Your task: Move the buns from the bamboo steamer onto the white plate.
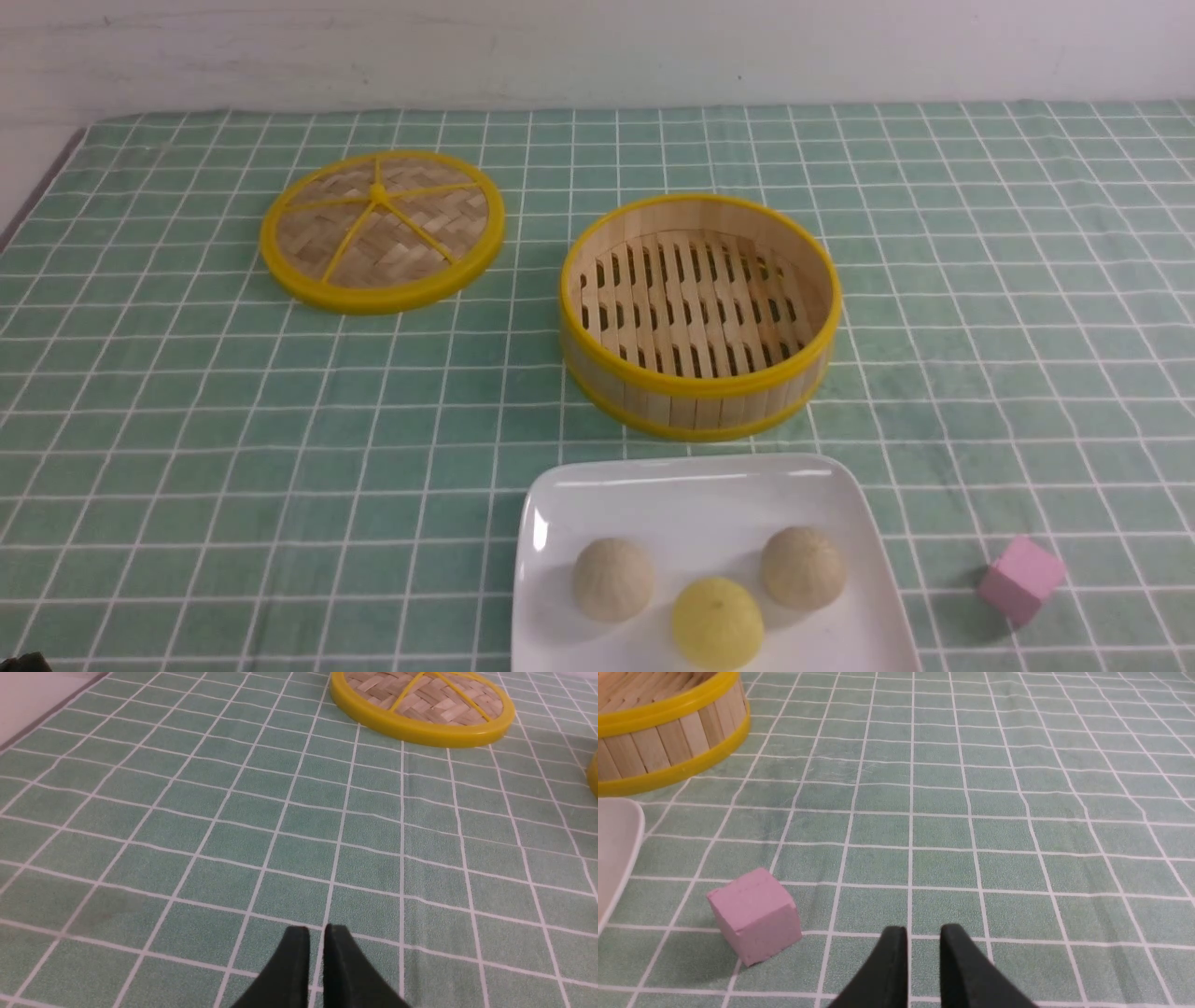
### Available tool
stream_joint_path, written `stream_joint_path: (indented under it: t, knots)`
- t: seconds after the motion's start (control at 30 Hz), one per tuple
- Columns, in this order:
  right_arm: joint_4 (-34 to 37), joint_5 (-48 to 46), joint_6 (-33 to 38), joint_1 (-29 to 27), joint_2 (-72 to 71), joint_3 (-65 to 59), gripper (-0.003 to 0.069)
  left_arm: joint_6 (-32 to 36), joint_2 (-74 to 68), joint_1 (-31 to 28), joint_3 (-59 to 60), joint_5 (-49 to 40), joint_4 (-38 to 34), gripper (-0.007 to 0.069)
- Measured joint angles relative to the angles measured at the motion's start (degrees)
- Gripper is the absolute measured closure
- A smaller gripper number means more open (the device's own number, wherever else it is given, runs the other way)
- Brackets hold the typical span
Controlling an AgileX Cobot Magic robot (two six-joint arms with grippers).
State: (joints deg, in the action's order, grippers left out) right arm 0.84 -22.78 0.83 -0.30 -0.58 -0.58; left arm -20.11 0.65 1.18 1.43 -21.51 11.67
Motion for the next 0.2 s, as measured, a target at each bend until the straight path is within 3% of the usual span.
stream_joint_path:
  t: [0.2]
  knots:
    - [0.0, 0.0, 0.0, 0.0, 0.0, 0.0, 0.0518, 0.0, 0.0, 0.0, 0.0, -0.05, 0.0, 0.0547]
